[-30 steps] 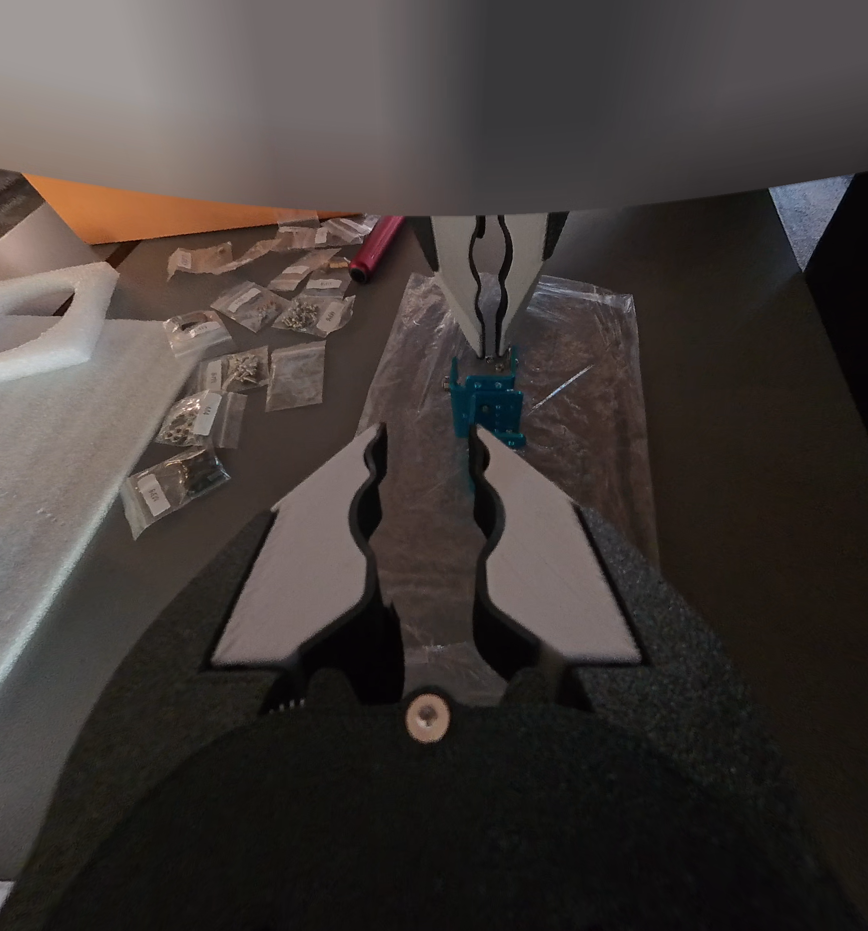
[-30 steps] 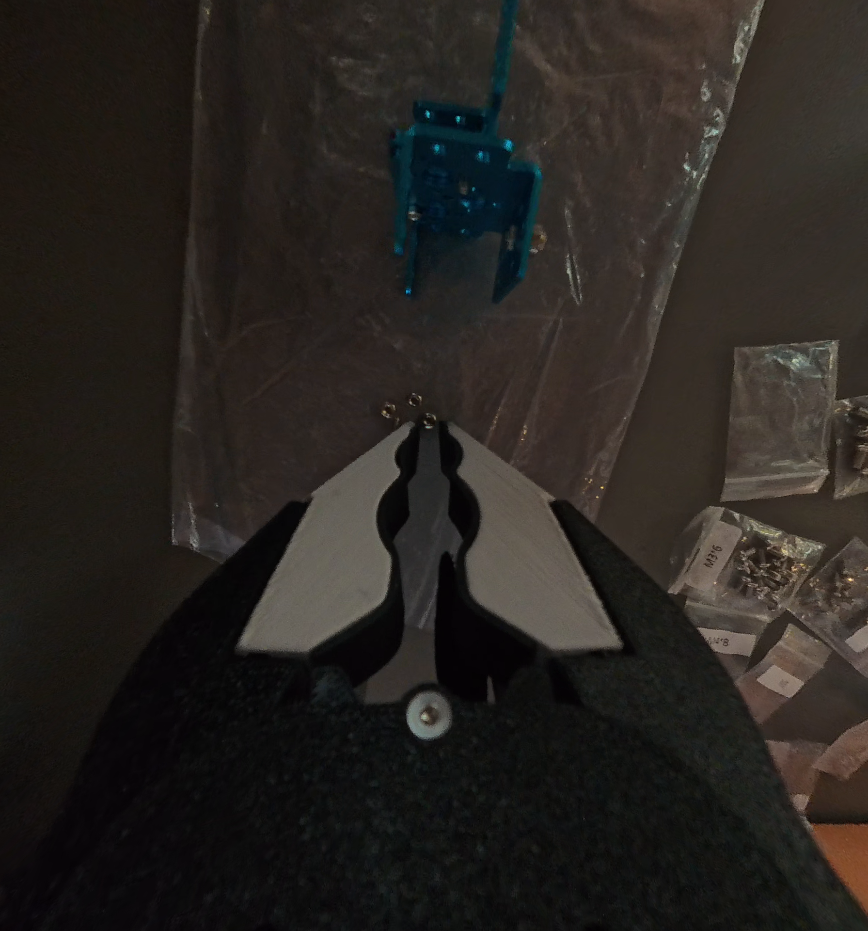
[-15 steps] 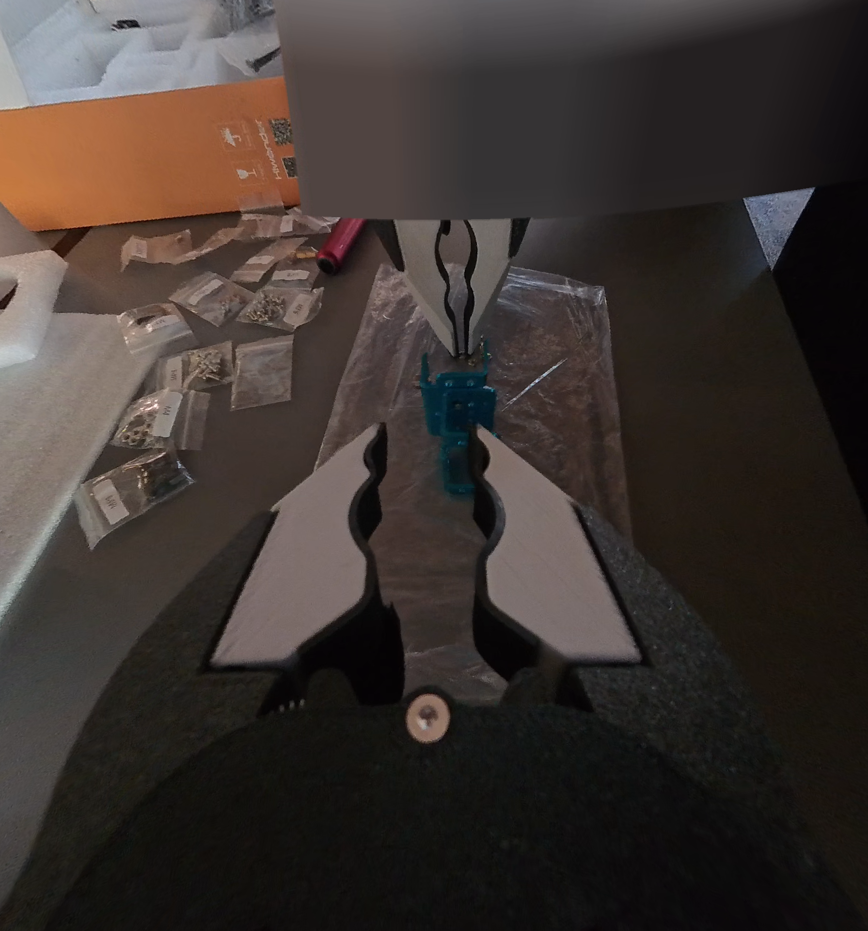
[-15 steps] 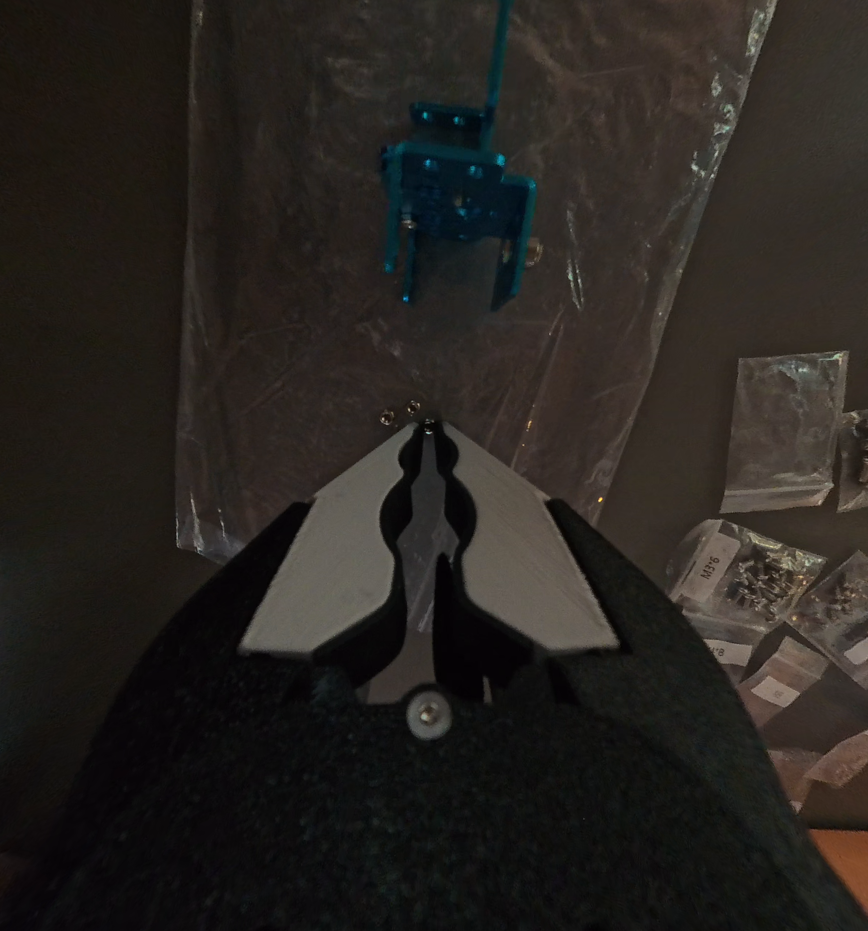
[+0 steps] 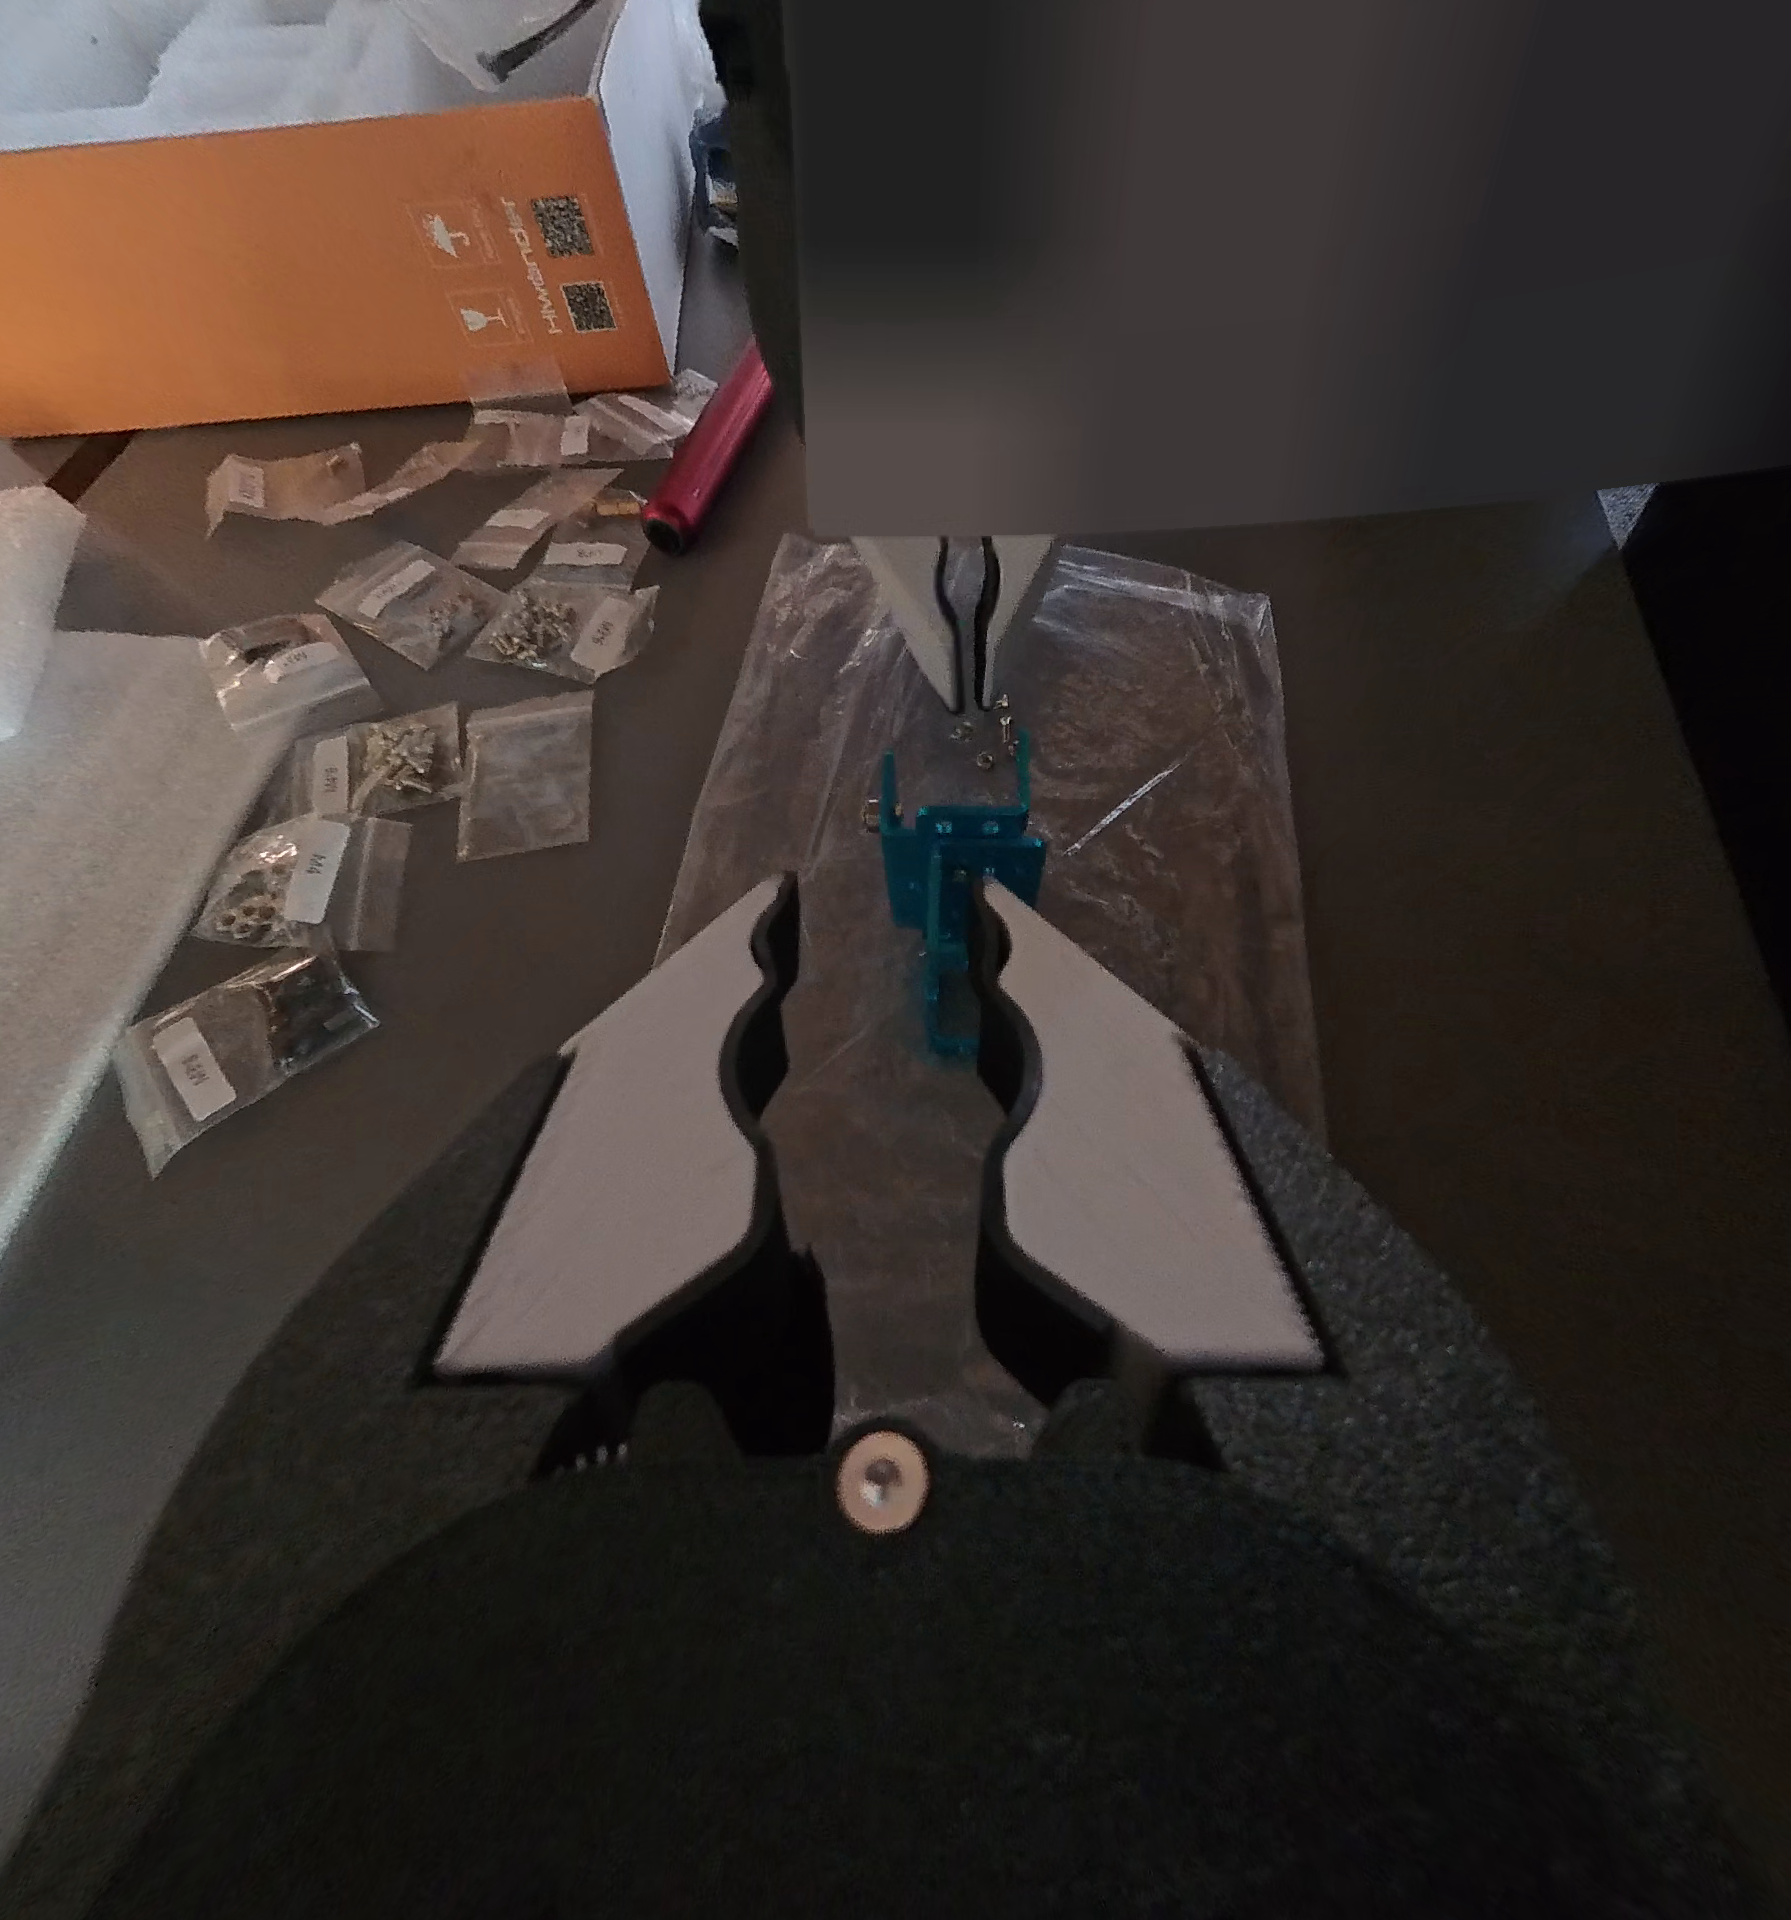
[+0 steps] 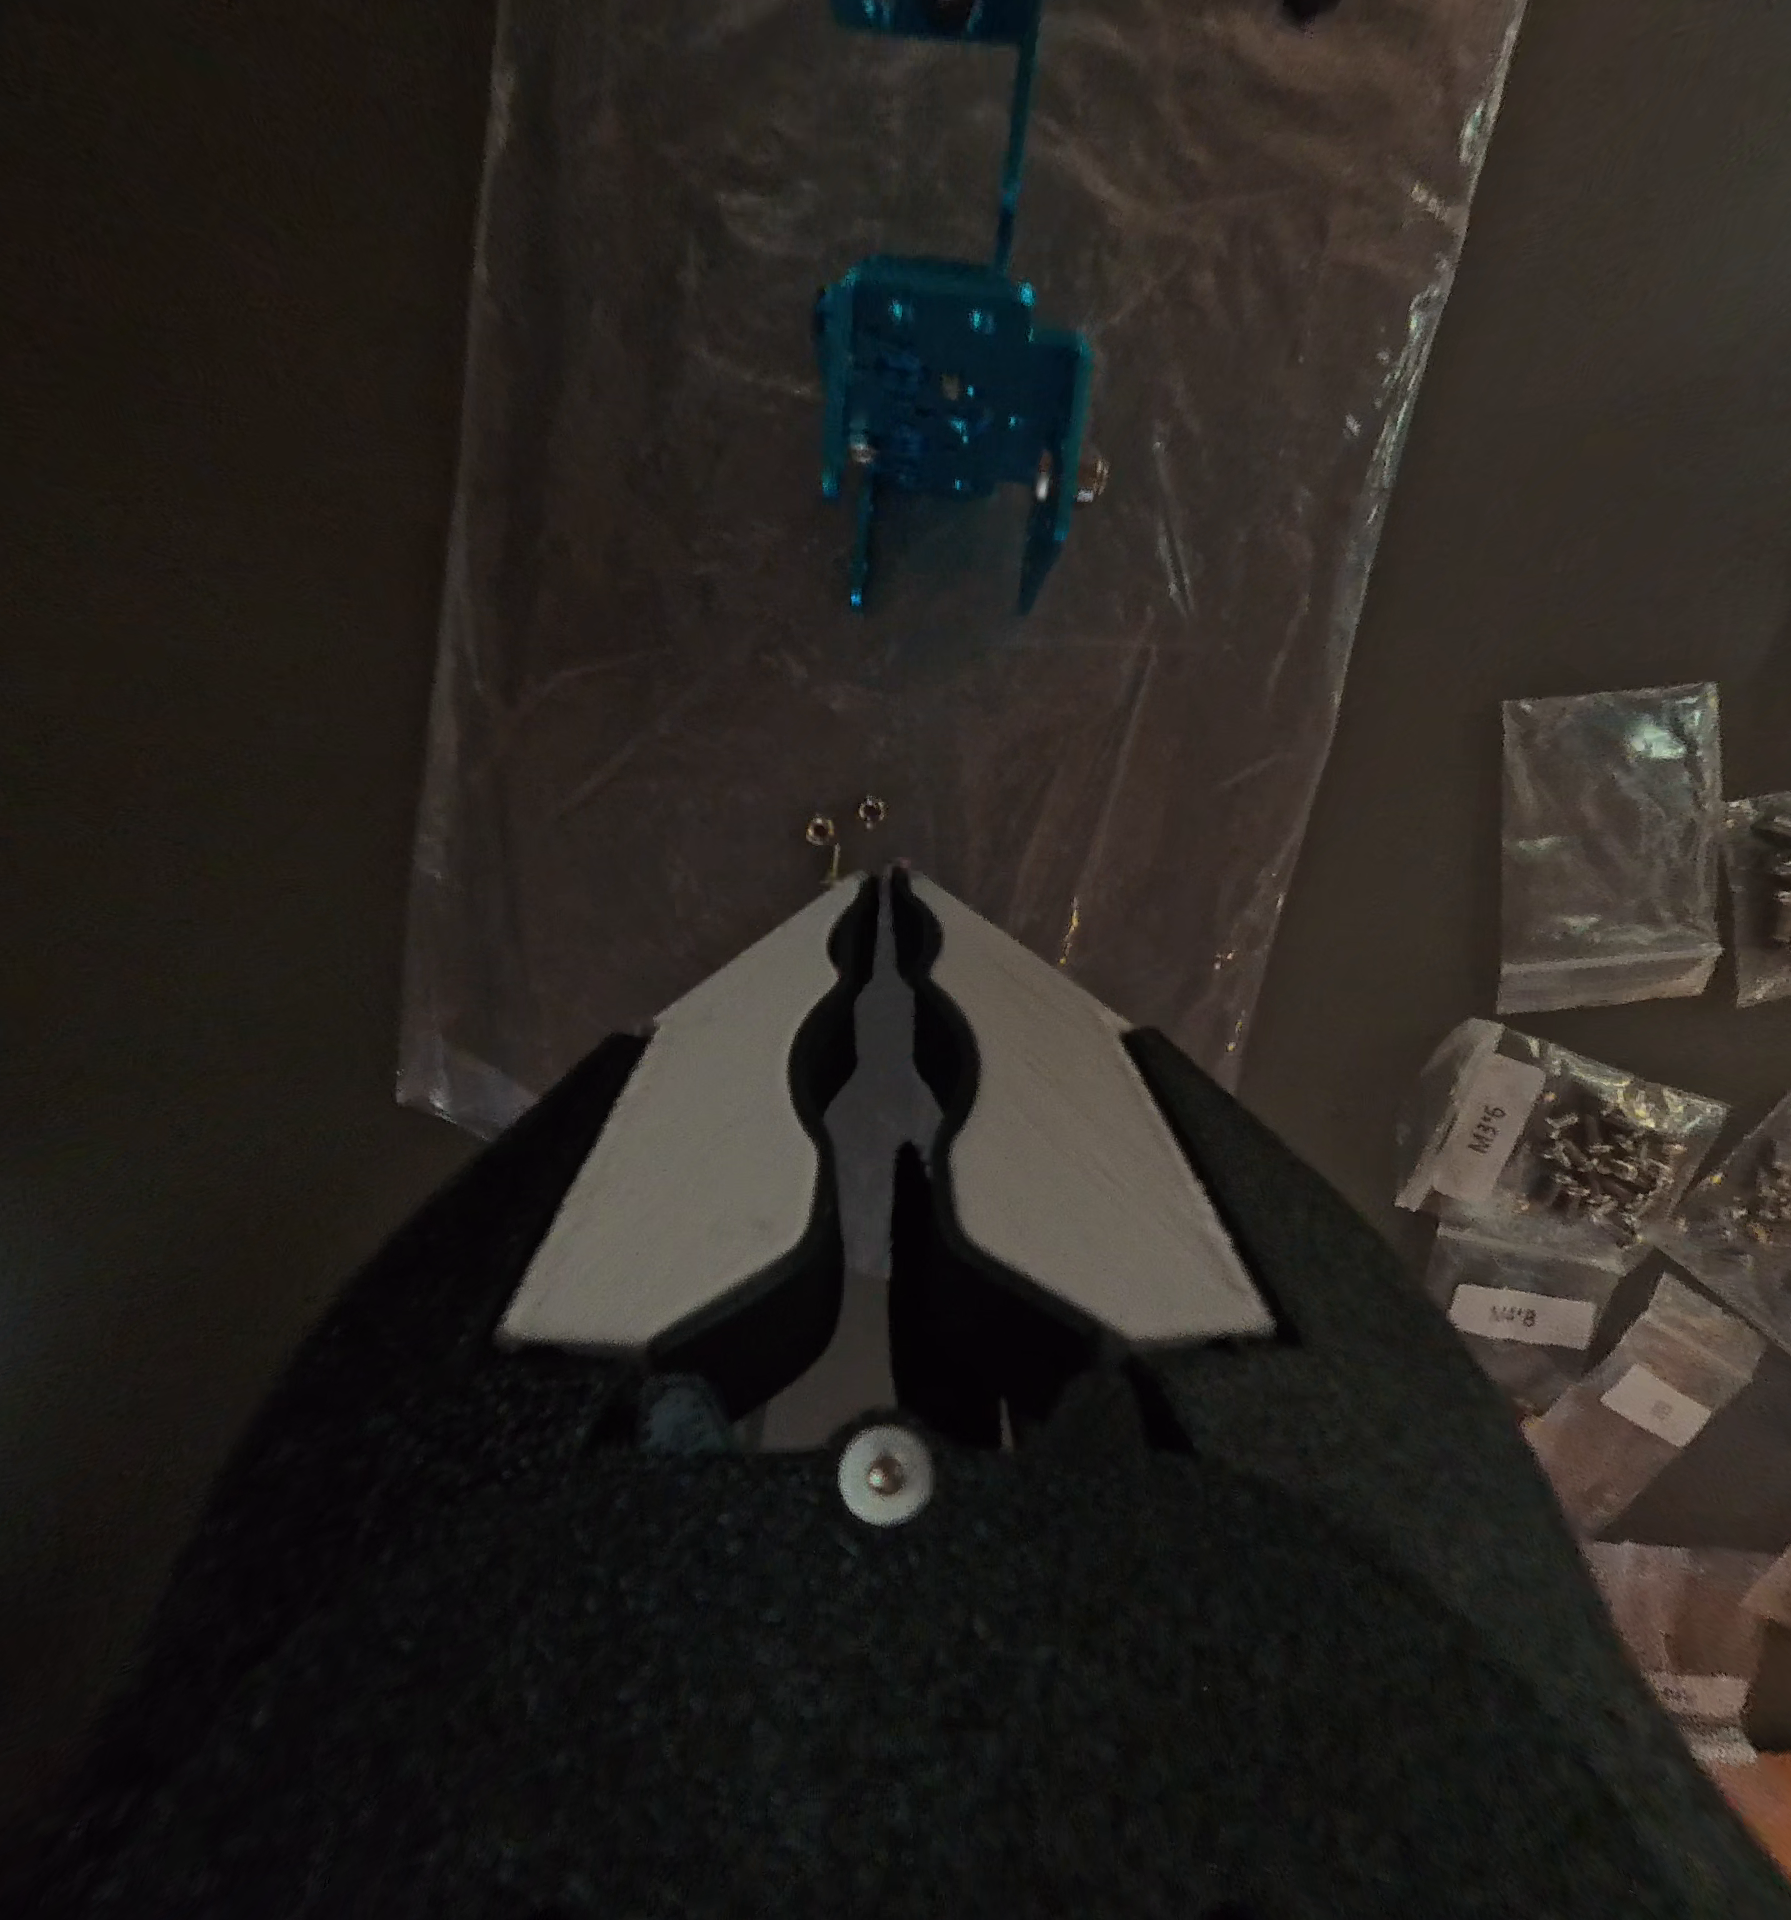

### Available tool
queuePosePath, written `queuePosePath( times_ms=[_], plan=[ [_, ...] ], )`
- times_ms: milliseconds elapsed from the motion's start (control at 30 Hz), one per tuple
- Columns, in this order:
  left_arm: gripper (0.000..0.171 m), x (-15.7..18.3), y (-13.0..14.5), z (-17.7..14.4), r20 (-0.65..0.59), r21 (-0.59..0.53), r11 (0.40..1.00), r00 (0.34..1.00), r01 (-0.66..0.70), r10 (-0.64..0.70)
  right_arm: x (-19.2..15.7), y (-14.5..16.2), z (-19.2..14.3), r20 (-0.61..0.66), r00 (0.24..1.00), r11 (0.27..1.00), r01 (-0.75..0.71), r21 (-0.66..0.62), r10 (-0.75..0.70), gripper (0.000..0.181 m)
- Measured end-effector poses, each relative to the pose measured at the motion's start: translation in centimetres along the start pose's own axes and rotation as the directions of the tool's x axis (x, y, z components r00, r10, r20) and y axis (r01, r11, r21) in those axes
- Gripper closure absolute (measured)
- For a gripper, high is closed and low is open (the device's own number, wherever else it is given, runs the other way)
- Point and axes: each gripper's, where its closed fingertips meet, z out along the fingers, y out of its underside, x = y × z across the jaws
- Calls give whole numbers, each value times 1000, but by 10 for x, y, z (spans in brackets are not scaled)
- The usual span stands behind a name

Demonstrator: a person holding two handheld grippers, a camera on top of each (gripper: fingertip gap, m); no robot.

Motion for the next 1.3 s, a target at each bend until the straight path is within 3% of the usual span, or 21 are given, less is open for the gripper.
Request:
queuePosePath(
  times_ms=[167,633,933,1100,1300],
  plan=[
    [140,-1,-1,-4,12,20,1000,1000,4,-4,2,6,6,-10,1000,999,-8,-52,8,173],
    [140,2,0,-8,22,20,1000,1000,-20,20,-1,0,10,-4,1000,997,1,-77,-1,174],
    [139,3,0,-6,19,15,1000,1000,-24,24,-1,-2,11,-32,999,985,-38,-168,33,176],
    [139,3,1,-6,19,8,1000,1000,-21,21,0,0,8,-38,999,992,-7,-123,2,178],
    [139,1,4,-1,5,-12,1000,1000,-7,7,3,-5,2,-3,1000,999,-24,21,24,180]
  ],
)
